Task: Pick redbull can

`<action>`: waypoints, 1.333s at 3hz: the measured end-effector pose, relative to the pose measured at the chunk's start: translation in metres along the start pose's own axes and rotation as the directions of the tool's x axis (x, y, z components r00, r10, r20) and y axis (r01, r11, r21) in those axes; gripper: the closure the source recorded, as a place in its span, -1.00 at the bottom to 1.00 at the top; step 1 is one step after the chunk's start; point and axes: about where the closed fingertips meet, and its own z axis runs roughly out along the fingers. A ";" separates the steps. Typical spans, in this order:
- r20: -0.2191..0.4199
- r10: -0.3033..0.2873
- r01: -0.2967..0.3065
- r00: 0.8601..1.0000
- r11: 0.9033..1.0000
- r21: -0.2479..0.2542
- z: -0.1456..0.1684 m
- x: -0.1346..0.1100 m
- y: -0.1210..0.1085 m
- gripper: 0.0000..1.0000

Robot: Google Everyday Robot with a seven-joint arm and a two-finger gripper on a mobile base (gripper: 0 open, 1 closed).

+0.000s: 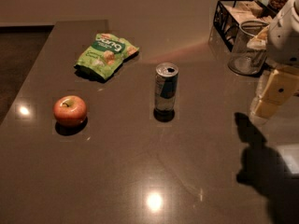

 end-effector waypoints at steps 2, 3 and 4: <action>0.050 0.039 -0.039 0.998 0.999 -0.008 0.013 -0.027 -0.003 -1.00; 0.103 0.075 -0.073 0.992 0.997 -0.025 0.027 -0.047 -0.006 -1.00; 0.162 0.110 -0.102 0.981 0.993 -0.056 0.052 -0.071 -0.002 -1.00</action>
Offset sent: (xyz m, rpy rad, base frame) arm 0.0230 0.0456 -0.0108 0.0983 0.0118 -0.0403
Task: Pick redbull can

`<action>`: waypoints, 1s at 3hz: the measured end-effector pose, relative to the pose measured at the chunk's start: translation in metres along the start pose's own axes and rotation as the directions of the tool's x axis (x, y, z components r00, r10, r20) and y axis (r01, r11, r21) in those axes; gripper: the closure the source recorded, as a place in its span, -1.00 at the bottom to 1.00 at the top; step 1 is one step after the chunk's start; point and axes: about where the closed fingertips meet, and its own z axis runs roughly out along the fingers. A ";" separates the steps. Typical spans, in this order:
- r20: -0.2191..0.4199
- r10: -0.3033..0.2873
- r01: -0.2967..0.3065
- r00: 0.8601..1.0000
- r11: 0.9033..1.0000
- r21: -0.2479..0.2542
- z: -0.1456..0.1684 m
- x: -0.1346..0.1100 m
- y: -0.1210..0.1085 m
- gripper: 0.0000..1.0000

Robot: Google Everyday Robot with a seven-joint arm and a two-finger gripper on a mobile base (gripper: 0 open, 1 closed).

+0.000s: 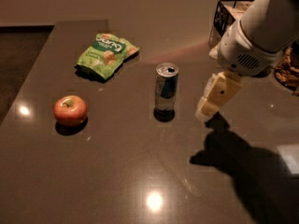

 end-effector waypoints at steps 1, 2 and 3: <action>0.065 0.006 -0.003 0.998 0.999 -0.042 0.035 -0.028 0.006 -1.00; 0.110 0.005 0.002 0.994 0.998 -0.070 0.062 -0.056 0.007 -1.00; 0.155 0.000 0.014 0.988 0.996 -0.088 0.071 -0.078 0.008 -1.00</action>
Offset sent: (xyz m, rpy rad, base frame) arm 0.0451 0.1086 -0.0527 0.1831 0.0330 0.0651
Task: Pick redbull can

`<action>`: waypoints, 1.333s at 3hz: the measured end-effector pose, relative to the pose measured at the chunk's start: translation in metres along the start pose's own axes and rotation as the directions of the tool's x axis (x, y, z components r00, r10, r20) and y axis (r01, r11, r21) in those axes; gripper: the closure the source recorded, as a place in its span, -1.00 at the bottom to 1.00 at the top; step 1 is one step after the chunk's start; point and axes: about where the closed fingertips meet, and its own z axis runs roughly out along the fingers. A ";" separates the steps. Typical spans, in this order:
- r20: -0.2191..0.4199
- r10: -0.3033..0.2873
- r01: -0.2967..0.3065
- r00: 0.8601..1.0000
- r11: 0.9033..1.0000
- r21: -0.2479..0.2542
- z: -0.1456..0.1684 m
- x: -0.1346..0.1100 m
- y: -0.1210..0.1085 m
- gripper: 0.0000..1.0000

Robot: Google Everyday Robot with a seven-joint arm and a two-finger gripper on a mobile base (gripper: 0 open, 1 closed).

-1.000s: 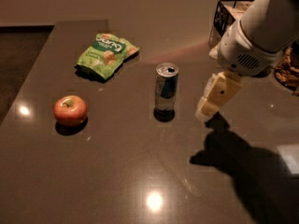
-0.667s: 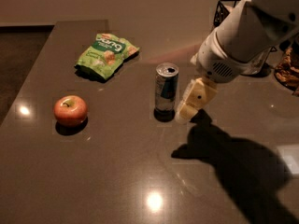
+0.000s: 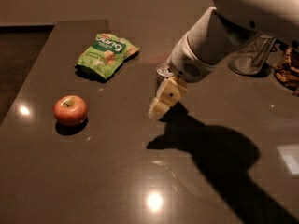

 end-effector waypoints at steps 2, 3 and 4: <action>0.046 0.004 -0.003 0.999 1.000 -0.018 0.003 -0.017 -0.005 -0.17; 0.052 0.005 -0.004 0.999 0.999 -0.036 -0.002 -0.021 -0.007 0.28; 0.067 -0.014 0.018 0.998 0.998 -0.064 -0.012 -0.035 -0.004 0.76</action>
Offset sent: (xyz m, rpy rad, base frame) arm 0.0144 0.0151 0.0113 0.0715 0.0037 0.0097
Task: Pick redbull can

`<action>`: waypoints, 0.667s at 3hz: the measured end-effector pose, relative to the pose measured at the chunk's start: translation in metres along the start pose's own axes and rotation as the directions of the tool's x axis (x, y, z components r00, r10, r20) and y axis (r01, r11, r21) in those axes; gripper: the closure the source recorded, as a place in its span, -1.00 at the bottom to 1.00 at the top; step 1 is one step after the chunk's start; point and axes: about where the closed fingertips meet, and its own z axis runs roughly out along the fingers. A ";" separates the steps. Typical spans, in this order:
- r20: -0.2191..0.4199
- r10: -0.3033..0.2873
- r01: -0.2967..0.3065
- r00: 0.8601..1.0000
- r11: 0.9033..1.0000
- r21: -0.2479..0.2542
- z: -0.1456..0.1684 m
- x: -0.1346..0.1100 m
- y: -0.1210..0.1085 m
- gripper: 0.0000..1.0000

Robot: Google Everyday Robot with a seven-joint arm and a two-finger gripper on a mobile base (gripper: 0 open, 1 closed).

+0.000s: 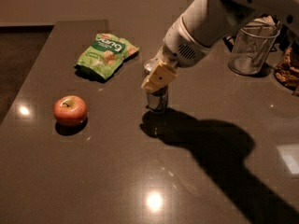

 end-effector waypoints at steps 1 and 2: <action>0.027 -0.030 0.030 0.999 0.999 -0.031 -0.013 -0.020 0.007 1.00; 0.079 -0.083 0.088 0.993 0.994 -0.070 -0.034 -0.049 0.021 1.00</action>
Offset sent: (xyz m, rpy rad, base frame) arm -0.0175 0.0312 0.0667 0.0904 -0.0102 0.1357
